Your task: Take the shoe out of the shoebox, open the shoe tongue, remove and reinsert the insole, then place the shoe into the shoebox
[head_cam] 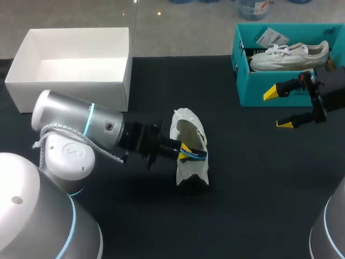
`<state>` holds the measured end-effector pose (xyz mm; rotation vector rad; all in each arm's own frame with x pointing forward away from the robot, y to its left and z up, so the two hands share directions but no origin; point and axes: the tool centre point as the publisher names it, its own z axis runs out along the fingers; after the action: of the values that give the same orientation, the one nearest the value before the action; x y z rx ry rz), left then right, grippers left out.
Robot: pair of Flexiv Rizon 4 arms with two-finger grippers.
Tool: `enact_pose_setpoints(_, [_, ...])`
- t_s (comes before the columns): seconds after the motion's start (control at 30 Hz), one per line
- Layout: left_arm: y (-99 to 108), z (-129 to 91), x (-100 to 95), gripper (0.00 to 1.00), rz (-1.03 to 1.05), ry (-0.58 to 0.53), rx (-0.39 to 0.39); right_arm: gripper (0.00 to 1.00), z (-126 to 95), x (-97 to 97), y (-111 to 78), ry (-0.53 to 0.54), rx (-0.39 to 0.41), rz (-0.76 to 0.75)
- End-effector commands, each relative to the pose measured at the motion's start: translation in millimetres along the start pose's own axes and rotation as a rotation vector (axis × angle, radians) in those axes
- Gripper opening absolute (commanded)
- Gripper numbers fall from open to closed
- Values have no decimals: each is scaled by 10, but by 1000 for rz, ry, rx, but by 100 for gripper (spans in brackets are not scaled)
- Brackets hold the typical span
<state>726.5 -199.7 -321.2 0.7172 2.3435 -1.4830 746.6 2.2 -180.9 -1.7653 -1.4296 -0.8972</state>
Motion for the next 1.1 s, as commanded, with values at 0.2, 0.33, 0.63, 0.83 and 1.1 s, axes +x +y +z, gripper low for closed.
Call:
enact_pose_setpoints(0.2, [210,154,-74,0,-8,34,-58,100,9,2,-1,-4,0,1])
enact_pose_setpoints(0.33, [298,205,-148,0,-16,25,-81,100,9,2,-1,-4,0,1])
enact_pose_setpoints(0.63, [360,216,-251,0,-57,-38,-105,100,9,2,-1,-4,0,1])
enact_pose_setpoints(0.83, [258,98,-143,68,-64,-31,-90,100,9,2,-1,-4,0,1])
enact_pose_setpoints(1.1, [68,8,-59,40,-38,-31,-48,100,9,2,-1,-4,0,1])
